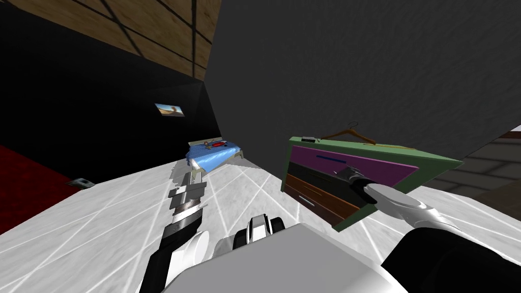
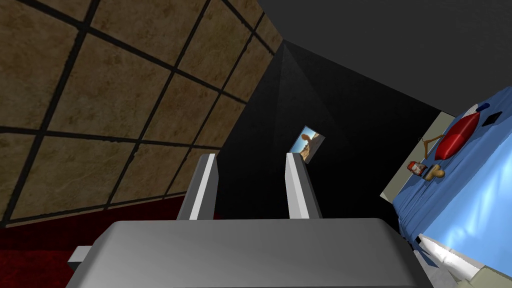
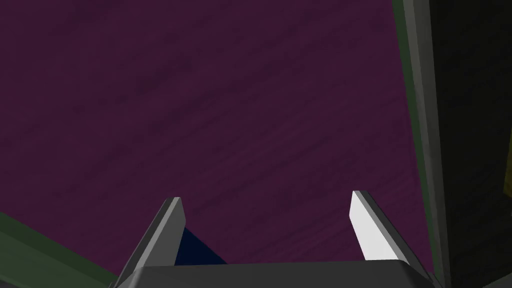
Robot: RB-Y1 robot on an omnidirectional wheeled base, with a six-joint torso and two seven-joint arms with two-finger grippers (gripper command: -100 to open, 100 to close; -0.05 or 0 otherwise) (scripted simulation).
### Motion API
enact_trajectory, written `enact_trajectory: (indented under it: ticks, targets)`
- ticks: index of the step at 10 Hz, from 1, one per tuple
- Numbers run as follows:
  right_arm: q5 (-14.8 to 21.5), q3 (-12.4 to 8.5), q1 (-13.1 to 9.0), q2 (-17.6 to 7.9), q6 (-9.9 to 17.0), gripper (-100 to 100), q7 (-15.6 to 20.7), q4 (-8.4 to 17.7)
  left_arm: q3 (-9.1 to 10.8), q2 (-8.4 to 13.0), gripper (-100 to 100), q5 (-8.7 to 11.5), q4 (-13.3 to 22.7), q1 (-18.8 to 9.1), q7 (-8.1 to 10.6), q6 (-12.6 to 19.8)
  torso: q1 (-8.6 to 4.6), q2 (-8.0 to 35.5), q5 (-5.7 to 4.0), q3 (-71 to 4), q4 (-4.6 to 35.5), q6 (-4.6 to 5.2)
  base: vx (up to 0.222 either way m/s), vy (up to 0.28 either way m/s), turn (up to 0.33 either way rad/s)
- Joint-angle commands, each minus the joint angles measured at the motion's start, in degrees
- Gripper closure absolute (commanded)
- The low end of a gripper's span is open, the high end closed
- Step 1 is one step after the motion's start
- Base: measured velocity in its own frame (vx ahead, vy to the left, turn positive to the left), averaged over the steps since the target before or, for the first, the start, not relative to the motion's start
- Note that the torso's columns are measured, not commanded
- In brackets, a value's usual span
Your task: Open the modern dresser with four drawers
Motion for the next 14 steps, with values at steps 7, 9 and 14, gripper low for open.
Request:
enact_trajectory:
  ticks: [7,9,14]
  targets:
    - [6.1,-2.6,-0.6,-4.4,2.4,-100,4.2,5.0,0.01,0.0,0,0.0,0.0,0.0,0.0,0.0,0.06,-0.1,0.01,0.0,0.0,0.02,0.052,0.095,-0.034]
    - [6.2,-2.6,-0.6,-4.5,2.5,100,4.2,5.0,0.01,0.0,0,0.0,0.0,0.0,0.0,0.0,-0.12,0.0,-0.05,0.0,0.0,0.02,0.002,0.004,0.001]
    - [5.9,-3.0,0.2,-5.4,1.7,100,3.9,4.1,-0.01,0.0,0,0.0,0.0,0.0,0.0,0.0,0.19,-0.1,0.06,-0.1,0.0,0.01,-0.086,0.135,-0.048]
